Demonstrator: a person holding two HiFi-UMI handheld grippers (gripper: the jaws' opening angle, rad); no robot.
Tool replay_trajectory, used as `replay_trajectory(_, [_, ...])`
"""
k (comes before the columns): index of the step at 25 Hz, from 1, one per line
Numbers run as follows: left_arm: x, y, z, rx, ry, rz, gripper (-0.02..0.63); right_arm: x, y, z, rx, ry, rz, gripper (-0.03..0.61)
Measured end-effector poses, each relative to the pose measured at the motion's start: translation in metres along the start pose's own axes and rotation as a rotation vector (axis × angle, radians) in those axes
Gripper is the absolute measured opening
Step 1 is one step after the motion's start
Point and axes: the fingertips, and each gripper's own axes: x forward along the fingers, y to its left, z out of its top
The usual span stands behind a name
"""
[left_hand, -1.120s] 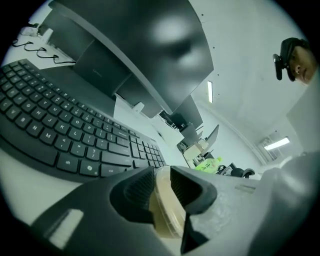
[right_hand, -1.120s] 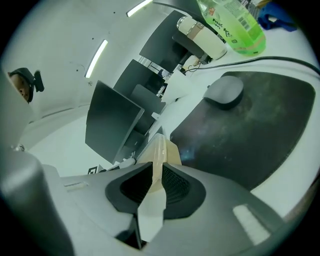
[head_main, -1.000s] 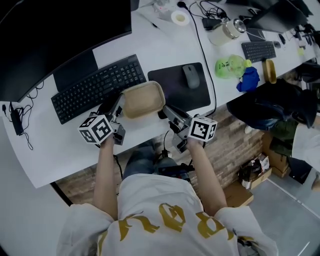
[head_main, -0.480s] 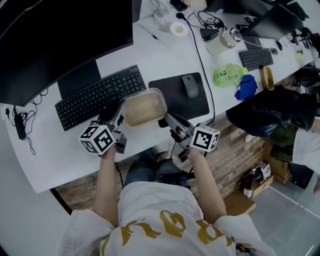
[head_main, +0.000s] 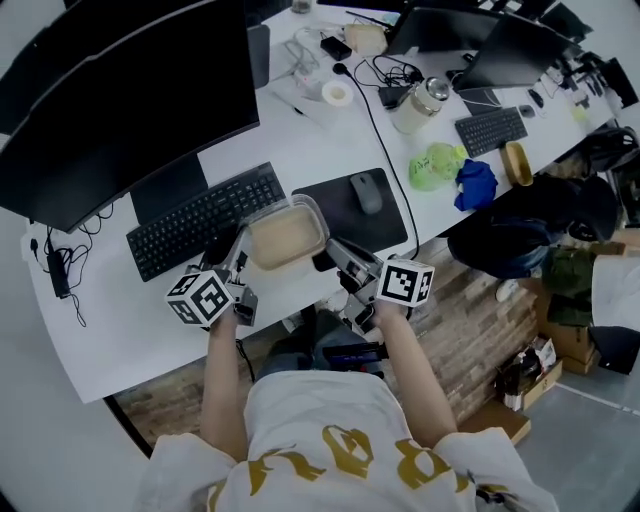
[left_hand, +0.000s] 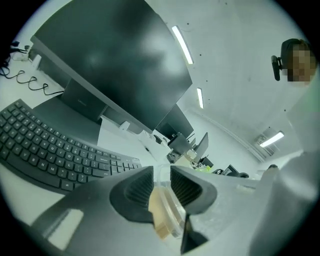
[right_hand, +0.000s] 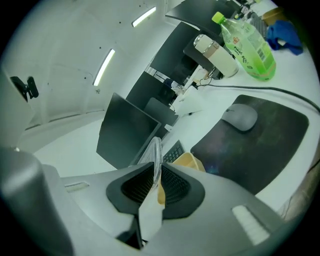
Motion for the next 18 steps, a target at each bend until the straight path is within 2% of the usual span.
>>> replay_trajectory(6, [-0.016, -0.012, 0.012, -0.004, -0.039, 0.01, 0.103, -0.005, 0.022, 0.007, -0.03, 0.003, 0.032, 0.069])
replay_trajectory(11, [-0.024, -0.025, 0.022, 0.016, -0.071, 0.01, 0.104, -0.011, 0.04, 0.02, -0.044, -0.062, 0.082, 0.071])
replay_trajectory(18, [-0.036, -0.04, 0.023, 0.033, -0.096, 0.026, 0.104, -0.023, 0.05, 0.017, -0.063, -0.064, 0.119, 0.067])
